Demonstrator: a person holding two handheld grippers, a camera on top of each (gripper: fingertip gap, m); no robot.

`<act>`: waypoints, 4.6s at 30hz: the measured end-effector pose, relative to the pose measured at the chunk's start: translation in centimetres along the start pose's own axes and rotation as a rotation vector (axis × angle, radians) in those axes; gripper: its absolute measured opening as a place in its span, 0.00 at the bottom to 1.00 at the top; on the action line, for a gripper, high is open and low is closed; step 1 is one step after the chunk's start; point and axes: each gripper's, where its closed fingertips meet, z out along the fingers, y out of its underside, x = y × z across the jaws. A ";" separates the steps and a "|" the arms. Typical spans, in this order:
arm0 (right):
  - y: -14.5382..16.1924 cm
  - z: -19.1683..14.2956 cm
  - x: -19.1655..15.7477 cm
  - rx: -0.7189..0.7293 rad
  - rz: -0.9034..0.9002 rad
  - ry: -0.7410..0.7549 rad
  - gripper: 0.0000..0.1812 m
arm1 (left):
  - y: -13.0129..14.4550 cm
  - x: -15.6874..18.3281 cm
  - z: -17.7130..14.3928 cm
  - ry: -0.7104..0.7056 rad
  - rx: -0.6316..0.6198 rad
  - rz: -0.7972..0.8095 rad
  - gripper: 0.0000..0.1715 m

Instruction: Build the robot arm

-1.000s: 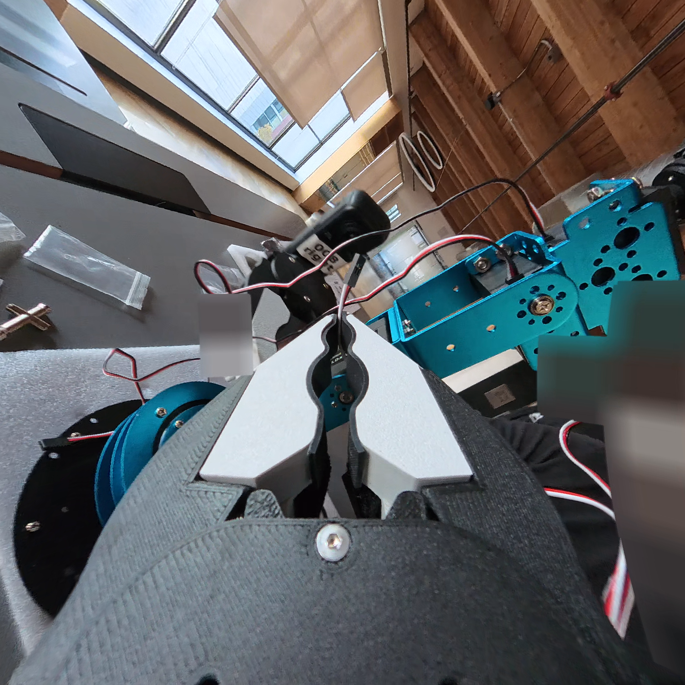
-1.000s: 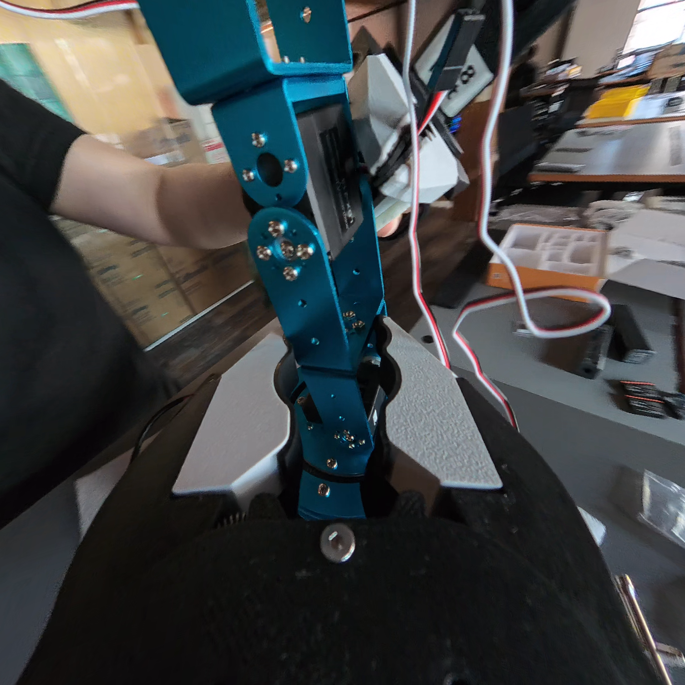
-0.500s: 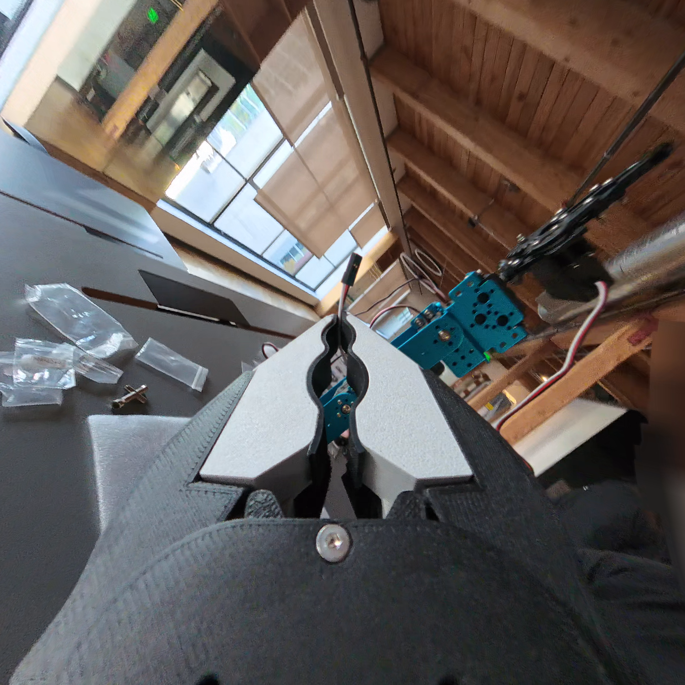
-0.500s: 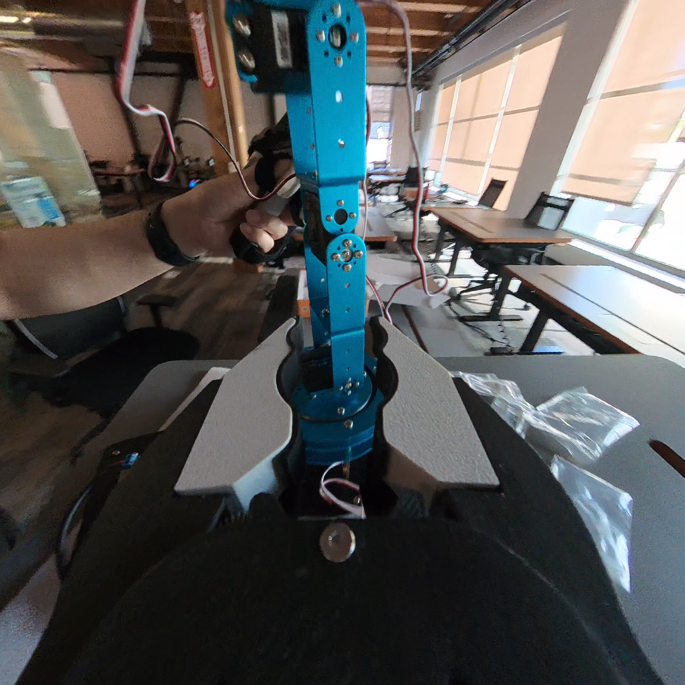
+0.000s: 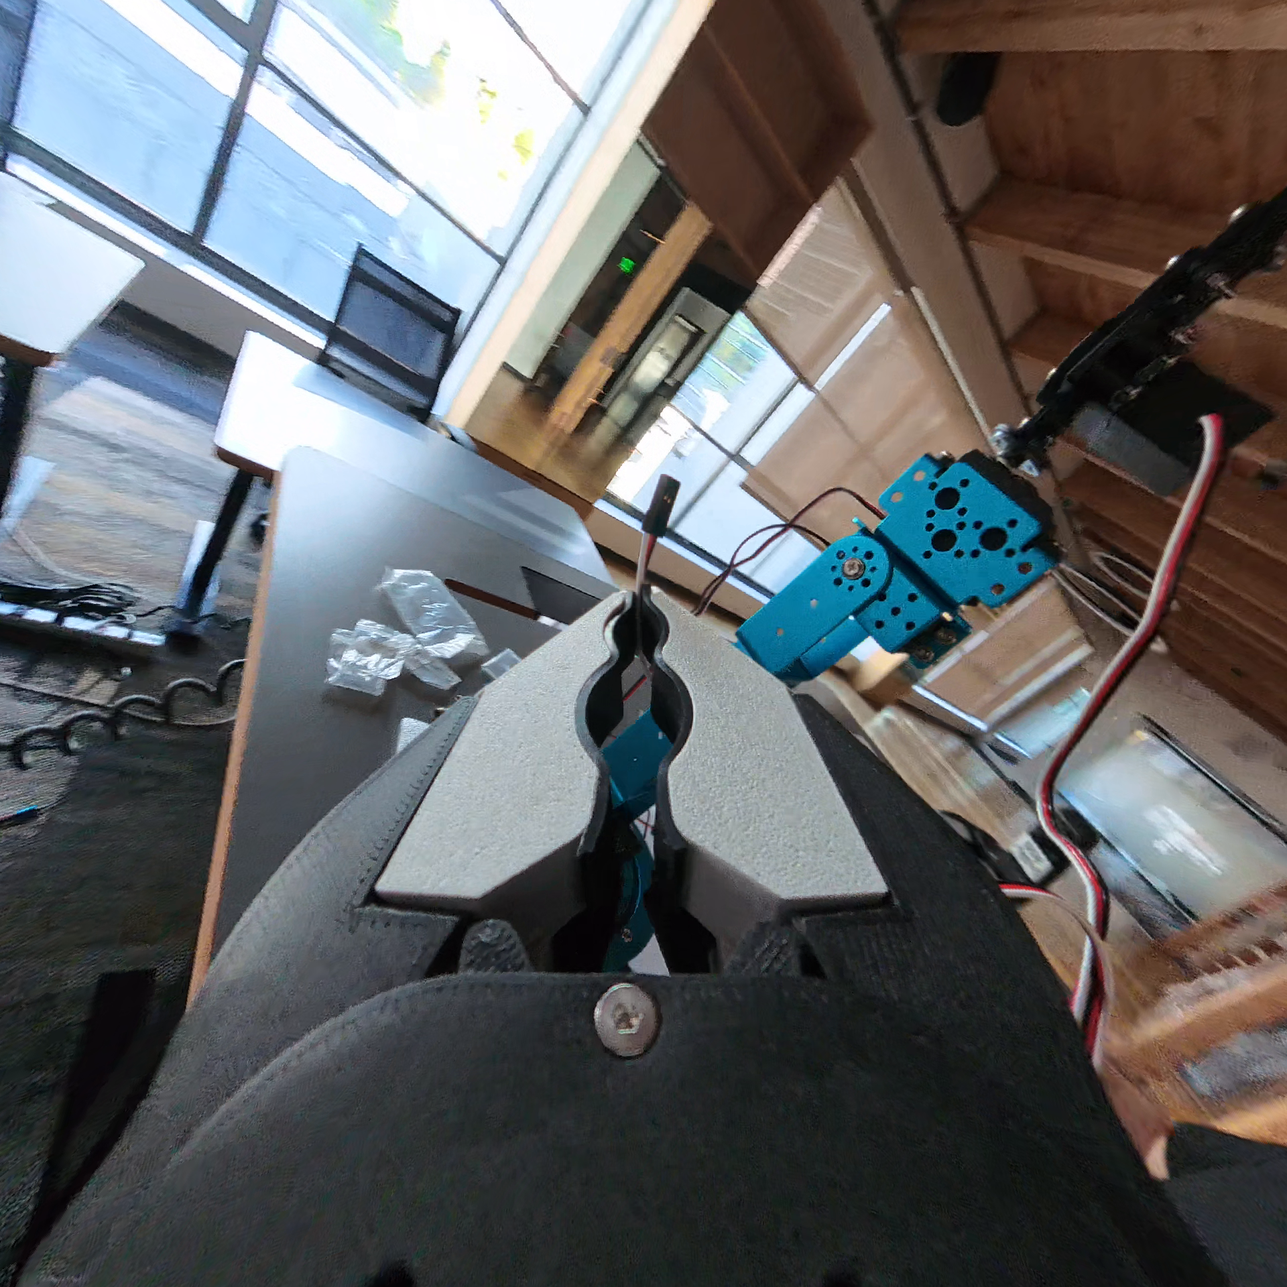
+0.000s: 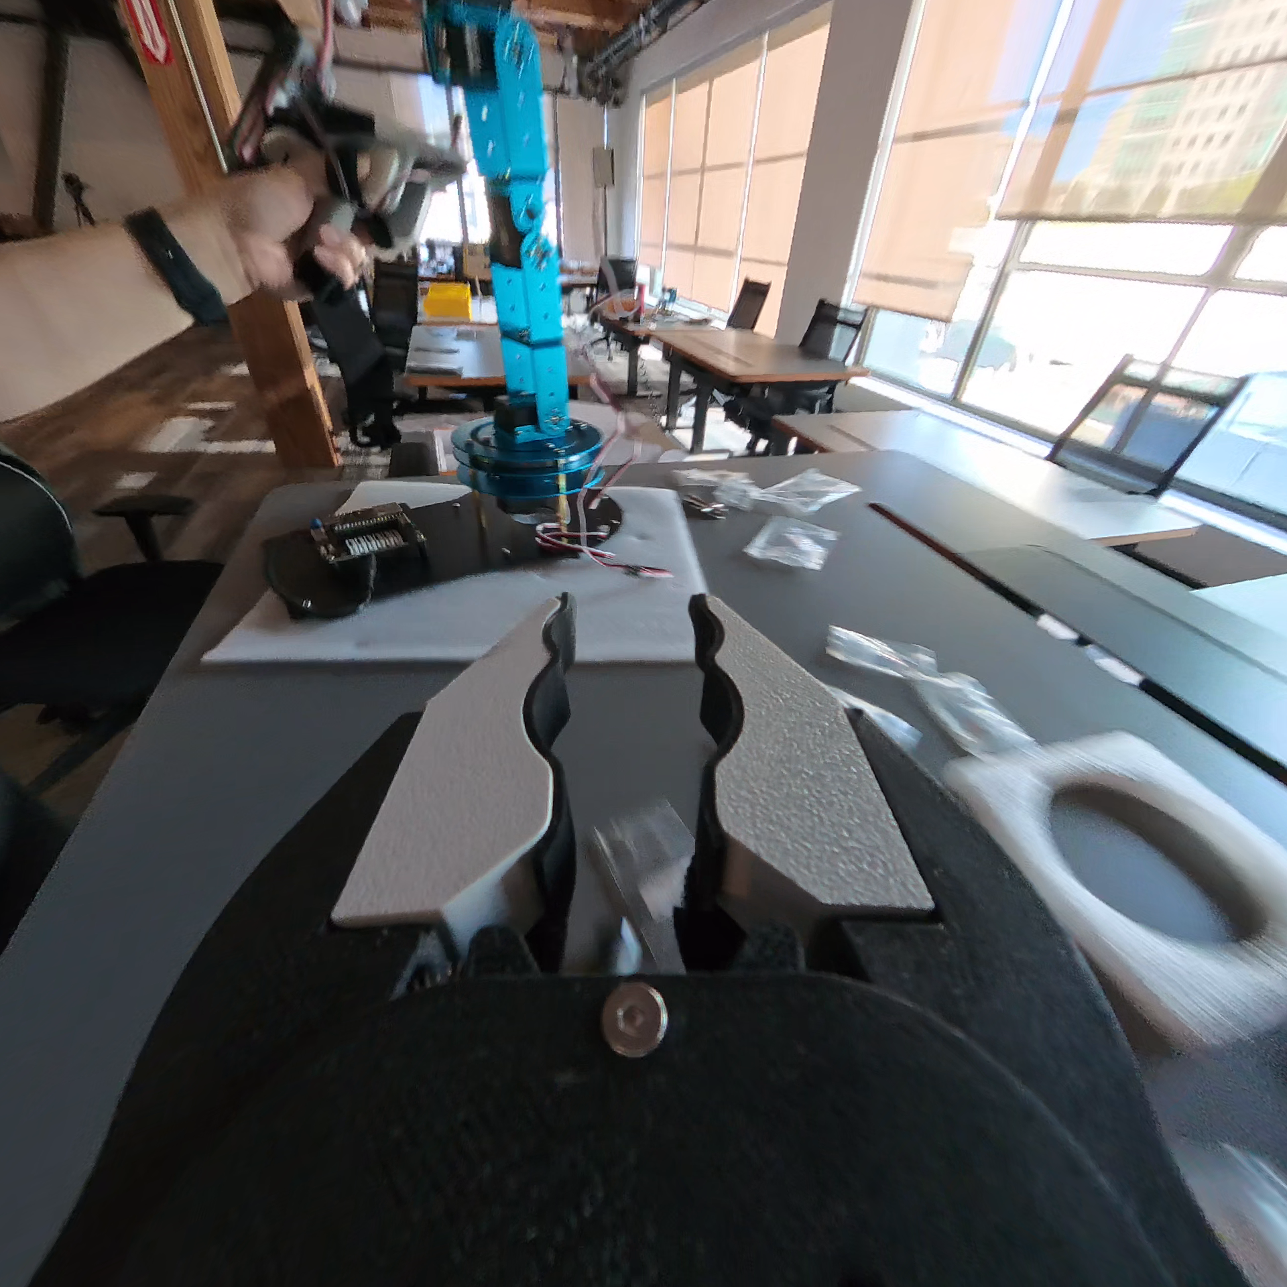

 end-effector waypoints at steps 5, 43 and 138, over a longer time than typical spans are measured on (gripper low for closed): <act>0.1 -13.3 8.4 0.015 -0.142 0.243 0.17 | -0.4 -1.2 -1.5 -0.199 0.081 -0.002 0.00; 6.8 -43.0 26.9 -0.195 -0.240 0.960 0.02 | 1.0 -0.4 -6.1 -0.613 0.276 -0.101 0.00; 9.2 -46.1 26.7 -0.489 -0.364 1.011 0.00 | -1.2 3.9 -9.9 -0.560 0.306 -0.064 0.00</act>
